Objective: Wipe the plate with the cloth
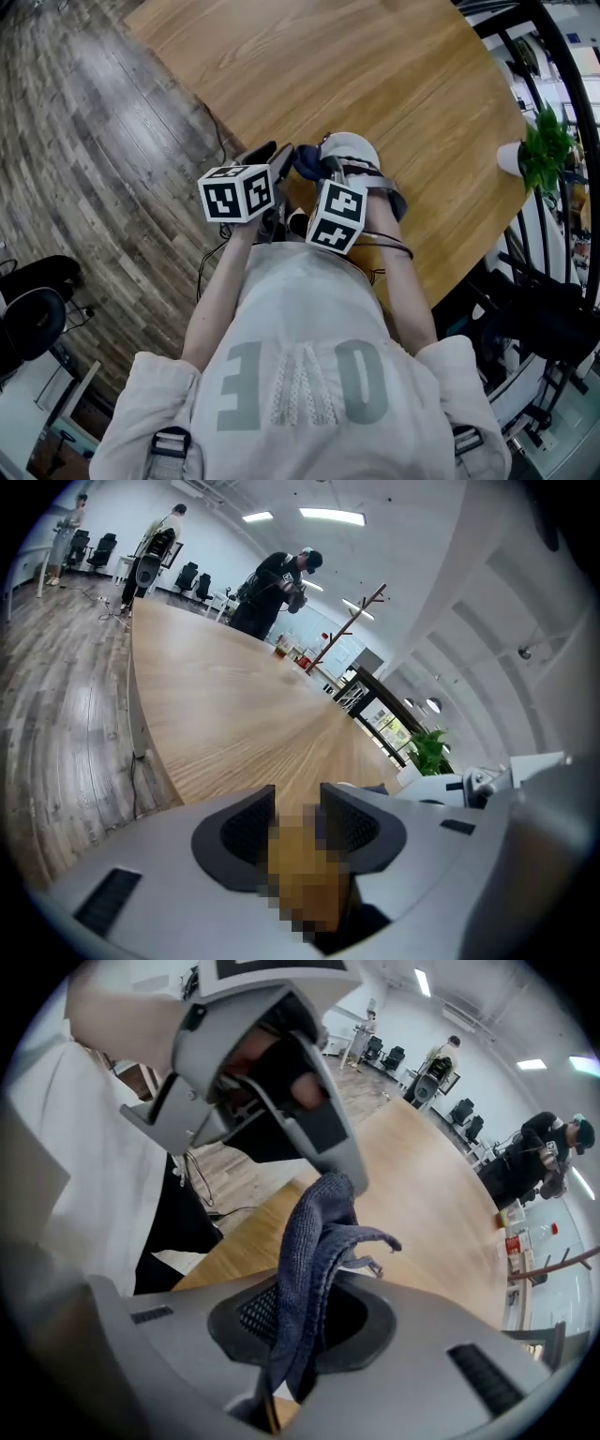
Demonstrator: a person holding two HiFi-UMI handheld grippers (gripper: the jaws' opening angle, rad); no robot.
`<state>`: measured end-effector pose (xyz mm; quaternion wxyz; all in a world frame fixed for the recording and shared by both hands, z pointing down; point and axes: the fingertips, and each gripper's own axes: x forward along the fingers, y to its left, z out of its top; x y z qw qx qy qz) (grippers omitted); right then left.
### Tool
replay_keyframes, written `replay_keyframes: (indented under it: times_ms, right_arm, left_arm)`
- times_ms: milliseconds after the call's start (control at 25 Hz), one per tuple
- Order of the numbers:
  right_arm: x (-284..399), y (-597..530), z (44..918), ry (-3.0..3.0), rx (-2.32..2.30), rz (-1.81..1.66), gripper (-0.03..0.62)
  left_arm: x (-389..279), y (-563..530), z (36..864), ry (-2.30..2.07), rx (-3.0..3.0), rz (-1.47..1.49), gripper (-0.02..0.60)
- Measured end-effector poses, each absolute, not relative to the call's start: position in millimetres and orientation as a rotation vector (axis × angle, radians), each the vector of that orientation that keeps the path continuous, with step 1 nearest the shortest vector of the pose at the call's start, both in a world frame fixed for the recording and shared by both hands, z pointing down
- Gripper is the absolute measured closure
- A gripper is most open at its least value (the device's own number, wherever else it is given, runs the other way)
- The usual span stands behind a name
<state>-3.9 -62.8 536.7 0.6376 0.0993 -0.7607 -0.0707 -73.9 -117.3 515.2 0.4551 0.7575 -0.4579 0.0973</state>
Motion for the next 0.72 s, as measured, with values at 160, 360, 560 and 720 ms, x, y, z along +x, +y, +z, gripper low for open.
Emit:
replay_keyframes:
  times_ms: [160,360,560,720]
  right_arm:
    - [-11,-36,536,-1.748,0.158,-0.15,0.537]
    - [-10,-29,536,-1.764,0.161,-0.141,0.537]
    - [-18,-67,484,-1.958,0.393,-0.117,0.537]
    - [-12,-116,400,-2.143,0.764,-0.216,0.537]
  left_arm:
    - [-79,-118,515,-1.141,1.865,0.227,0.439]
    - [-80,-121,510,-1.147,1.89,0.222,0.439]
    - [-76,-141,452,-1.212,2.12,0.127,0.442]
    - [-71,-159,365,-1.351,2.427,0.013,0.525]
